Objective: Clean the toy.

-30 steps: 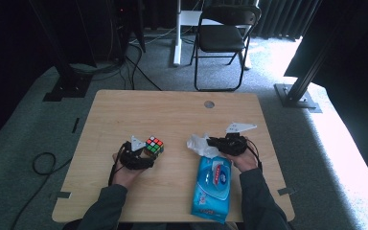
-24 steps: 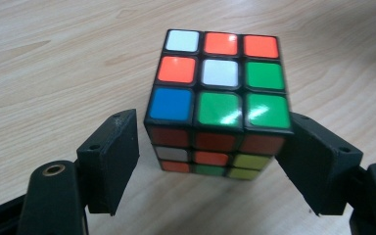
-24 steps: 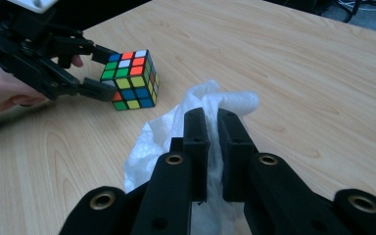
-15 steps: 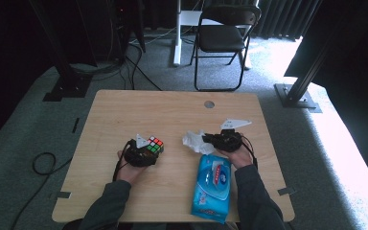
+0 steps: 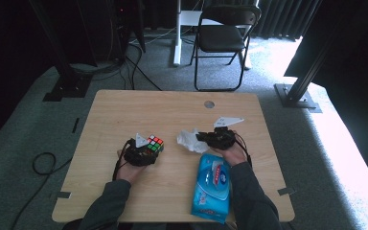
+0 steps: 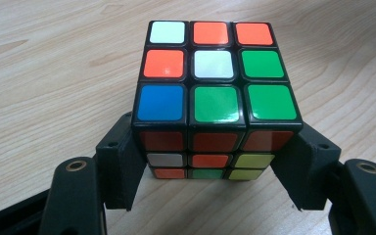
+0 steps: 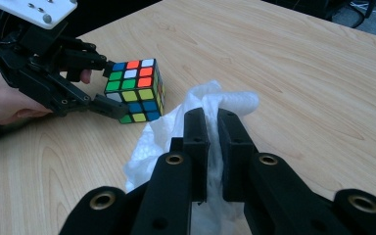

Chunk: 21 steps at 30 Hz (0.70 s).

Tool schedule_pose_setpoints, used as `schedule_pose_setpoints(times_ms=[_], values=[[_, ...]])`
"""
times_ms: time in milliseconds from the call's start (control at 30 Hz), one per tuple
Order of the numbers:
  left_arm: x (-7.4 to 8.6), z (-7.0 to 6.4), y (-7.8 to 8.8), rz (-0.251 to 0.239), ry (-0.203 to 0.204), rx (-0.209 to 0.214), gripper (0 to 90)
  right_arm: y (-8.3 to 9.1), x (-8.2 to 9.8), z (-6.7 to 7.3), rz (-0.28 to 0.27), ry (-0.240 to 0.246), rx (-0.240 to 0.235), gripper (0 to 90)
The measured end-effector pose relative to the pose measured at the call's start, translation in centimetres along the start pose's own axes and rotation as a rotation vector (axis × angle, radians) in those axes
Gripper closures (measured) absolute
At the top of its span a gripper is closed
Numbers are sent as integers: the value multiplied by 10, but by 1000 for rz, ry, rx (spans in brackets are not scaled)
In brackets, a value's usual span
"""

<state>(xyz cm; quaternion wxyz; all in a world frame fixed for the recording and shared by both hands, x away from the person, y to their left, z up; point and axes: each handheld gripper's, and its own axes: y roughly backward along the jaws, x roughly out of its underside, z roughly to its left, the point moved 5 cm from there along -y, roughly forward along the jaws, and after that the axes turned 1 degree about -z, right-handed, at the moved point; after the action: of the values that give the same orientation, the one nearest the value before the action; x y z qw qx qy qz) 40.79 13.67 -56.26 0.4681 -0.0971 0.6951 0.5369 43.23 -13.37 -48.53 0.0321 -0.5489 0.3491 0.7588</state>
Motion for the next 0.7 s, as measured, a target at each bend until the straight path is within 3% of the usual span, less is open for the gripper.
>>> schedule_pose_setpoints(times_ms=[700], values=[[-15, -18, -1, -34, -54, 61, 344, -23, -7, 8, 33, 27, -49, 843]])
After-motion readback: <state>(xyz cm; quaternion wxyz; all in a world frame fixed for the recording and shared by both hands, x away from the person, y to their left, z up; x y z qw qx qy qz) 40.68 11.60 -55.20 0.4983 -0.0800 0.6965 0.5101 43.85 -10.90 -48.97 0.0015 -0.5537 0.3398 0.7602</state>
